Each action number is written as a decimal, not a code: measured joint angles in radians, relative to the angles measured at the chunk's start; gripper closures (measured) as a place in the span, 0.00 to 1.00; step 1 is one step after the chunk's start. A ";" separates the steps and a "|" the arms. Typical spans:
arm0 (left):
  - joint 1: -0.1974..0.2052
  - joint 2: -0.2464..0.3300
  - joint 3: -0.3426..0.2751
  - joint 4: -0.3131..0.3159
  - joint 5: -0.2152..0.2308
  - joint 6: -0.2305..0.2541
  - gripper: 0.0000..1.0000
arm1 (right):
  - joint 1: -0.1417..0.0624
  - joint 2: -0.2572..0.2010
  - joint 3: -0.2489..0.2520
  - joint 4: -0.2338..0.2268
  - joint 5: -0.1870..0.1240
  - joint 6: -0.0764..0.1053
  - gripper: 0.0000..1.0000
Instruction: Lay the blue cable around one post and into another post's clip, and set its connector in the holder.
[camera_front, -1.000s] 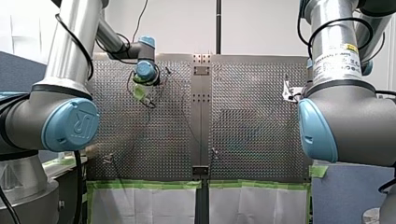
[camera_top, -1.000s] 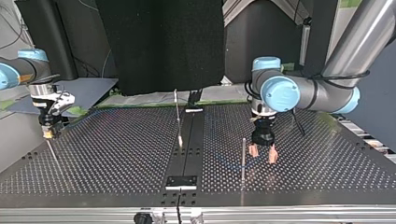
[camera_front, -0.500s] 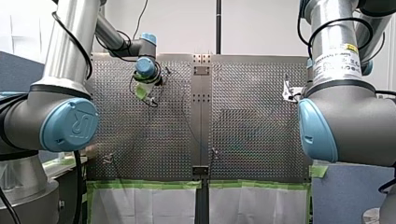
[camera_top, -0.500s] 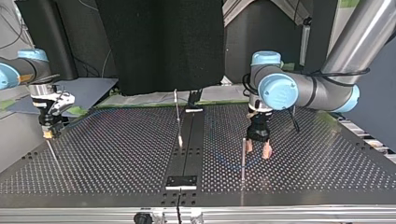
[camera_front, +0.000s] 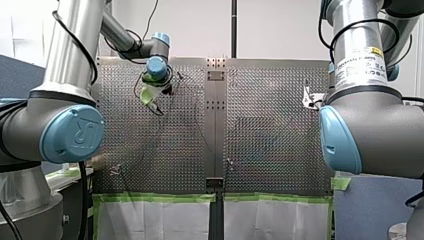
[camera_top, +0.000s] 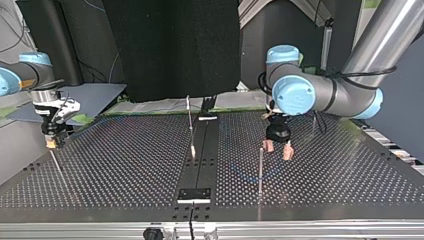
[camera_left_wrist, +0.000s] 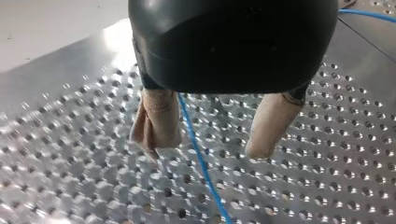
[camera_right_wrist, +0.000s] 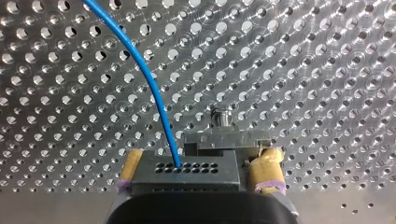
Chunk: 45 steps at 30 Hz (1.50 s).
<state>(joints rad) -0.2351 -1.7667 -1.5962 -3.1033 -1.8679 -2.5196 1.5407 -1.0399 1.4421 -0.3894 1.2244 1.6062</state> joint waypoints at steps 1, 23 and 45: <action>-0.002 0.005 0.000 -0.004 -0.011 0.009 0.00 | 0.000 0.000 0.000 0.000 0.000 0.000 0.00; -0.051 0.148 -0.043 -0.113 -0.065 0.160 0.00 | 0.000 0.000 0.000 0.000 0.000 0.000 0.00; -0.075 0.270 0.062 -0.222 -0.015 0.352 0.00 | 0.000 0.000 0.000 0.000 0.000 0.000 0.00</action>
<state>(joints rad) -0.3096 -1.4970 -1.5344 -3.3256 -1.8833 -2.1674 1.5407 -1.0399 1.4421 -0.3894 1.2244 1.6062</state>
